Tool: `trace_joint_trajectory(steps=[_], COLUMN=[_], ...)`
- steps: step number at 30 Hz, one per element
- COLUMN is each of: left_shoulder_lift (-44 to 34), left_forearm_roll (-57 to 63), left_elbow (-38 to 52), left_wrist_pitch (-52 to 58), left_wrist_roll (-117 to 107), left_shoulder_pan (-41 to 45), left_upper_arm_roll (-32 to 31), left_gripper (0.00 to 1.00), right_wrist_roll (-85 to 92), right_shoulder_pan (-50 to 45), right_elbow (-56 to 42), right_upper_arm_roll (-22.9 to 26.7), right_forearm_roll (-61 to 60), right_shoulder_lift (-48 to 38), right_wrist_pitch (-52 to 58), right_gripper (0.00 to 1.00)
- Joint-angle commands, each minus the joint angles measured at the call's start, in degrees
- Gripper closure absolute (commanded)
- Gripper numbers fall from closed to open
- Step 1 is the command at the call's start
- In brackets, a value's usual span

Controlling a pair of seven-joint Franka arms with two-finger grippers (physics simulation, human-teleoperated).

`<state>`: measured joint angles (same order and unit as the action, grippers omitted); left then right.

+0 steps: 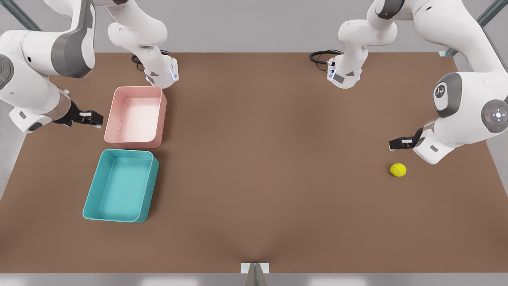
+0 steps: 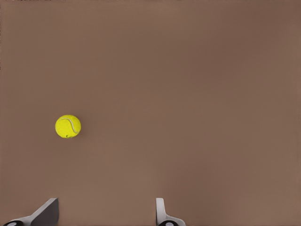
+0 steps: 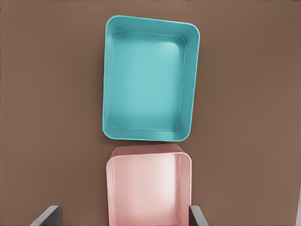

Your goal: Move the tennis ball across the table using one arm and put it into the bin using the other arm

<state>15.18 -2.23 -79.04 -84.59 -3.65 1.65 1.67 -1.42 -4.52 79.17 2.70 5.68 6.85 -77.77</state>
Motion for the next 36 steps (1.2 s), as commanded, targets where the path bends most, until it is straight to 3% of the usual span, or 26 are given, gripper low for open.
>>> trace_joint_trajectory(steps=[1,2,3,5,6,8,11,14,19,25,36], left_shoulder_lift=[-0.07,-0.07,0.02,0.37,0.46,2.04,7.23,10.39,16.37,17.07,20.06], left_forearm_roll=[-0.05,-0.05,-0.05,0.47,0.56,1.26,7.85,16.56,16.73,19.55,19.28], left_elbow=[0.03,0.03,-0.50,-6.65,-9.37,-16.06,-15.71,-16.14,-16.76,-25.46,-25.99], left_wrist_pitch=[-2.50,-2.42,-2.77,-8.91,-12.08,-24.47,-29.92,-37.82,-39.33,-45.04,-50.32], left_wrist_roll=[-6.11,-6.11,-1.65,22.28,23.68,53.89,91.78,106.27,126.86,137.95,133.20], left_shoulder_pan=[0.02,0.02,-0.15,-1.73,-1.82,-3.84,-7.53,-9.46,-14.92,-17.64,-18.26], left_upper_arm_roll=[0.00,0.00,0.09,1.66,2.81,4.13,4.13,4.04,1.85,1.85,1.85], left_gripper=[0.00,0.00,0.09,0.59,0.79,0.79,0.79,0.79,0.79,0.79,0.79], right_wrist_roll=[-0.60,-0.69,-0.60,-0.78,-1.30,-1.57,-1.57,-1.57,-1.57,-1.57,-1.57], right_shoulder_pan=[0.04,0.04,0.04,0.22,-0.14,0.04,1.62,1.62,1.27,1.62,1.62], right_elbow=[0.20,0.28,0.20,-0.15,0.02,0.28,3.19,4.68,5.29,6.08,7.40], right_upper_arm_roll=[0.02,0.02,0.02,0.20,0.20,0.20,0.37,0.29,0.29,0.29,0.29], right_forearm_roll=[-0.32,-0.14,-0.14,-0.67,-0.93,-1.99,-3.84,-3.92,-3.48,-3.66,-3.75], right_shoulder_lift=[0.01,0.01,0.54,3.79,4.05,3.97,3.53,3.09,3.09,2.91,2.47], right_wrist_pitch=[-2.21,-2.21,-1.94,0.17,-0.01,-0.80,-3.79,-3.79,-4.32,-4.49,-4.58], right_gripper=[0.00,0.00,0.00,0.00,0.00,0.00,0.00,0.00,0.00,0.00,0.00])
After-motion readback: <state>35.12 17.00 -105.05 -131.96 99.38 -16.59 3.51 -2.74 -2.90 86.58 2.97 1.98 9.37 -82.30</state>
